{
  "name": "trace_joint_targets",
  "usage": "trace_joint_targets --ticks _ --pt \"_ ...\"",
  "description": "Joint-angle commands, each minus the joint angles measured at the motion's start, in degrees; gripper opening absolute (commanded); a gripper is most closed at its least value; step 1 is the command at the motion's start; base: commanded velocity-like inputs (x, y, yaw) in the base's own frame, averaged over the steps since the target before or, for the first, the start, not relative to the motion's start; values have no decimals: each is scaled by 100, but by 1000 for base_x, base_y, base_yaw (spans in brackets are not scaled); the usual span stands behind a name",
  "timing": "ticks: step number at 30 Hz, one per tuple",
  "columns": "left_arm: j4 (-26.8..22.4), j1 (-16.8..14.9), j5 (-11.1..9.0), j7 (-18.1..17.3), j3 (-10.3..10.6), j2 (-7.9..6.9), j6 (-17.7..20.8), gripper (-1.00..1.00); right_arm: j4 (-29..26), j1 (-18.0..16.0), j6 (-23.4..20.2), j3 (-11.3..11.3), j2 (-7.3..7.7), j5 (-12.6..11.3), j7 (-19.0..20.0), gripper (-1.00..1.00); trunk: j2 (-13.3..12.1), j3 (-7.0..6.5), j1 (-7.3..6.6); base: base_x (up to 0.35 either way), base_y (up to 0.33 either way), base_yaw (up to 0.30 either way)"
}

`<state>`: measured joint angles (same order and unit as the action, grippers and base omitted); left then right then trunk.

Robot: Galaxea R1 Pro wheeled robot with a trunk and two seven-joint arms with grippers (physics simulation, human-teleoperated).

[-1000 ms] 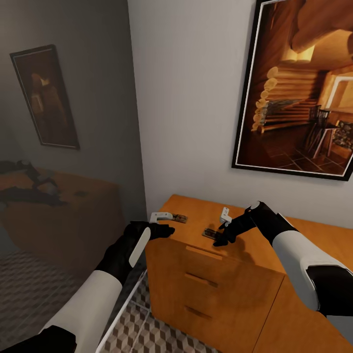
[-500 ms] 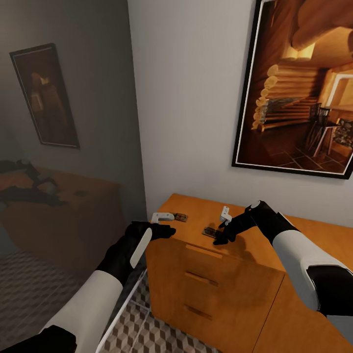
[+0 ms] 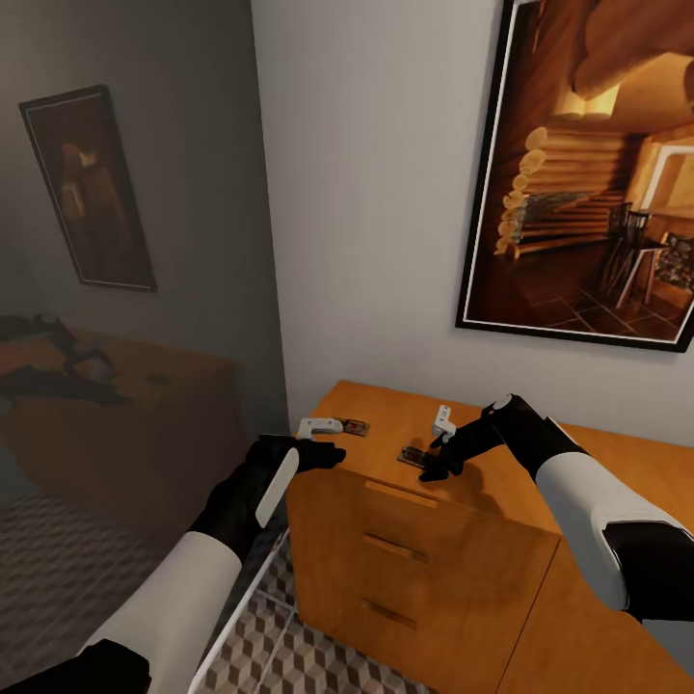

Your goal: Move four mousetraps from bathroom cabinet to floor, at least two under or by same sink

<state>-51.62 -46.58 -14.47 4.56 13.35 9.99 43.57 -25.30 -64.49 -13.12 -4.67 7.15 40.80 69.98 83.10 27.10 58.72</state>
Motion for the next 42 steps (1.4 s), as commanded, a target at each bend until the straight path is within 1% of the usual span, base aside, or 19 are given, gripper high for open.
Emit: trace_joint_targets --ticks 1,12,13,42 --pt "3 0 -3 1 1 0 0 100 86 6 -1 -16 -3 5 7 100 -2 2 1 0 0 0" --pt "3 -2 -3 1 1 0 0 100 86 6 -6 -25 -3 5 7 100 -2 2 1 0 0 0" --pt "3 -2 -3 1 1 0 0 100 86 6 -6 -25 -3 6 7 -100 -2 2 1 0 0 0" --pt "3 -2 -11 -16 1 0 2 100 104 6 -42 -17 -3 1 7 -100 -2 2 1 0 0 0"
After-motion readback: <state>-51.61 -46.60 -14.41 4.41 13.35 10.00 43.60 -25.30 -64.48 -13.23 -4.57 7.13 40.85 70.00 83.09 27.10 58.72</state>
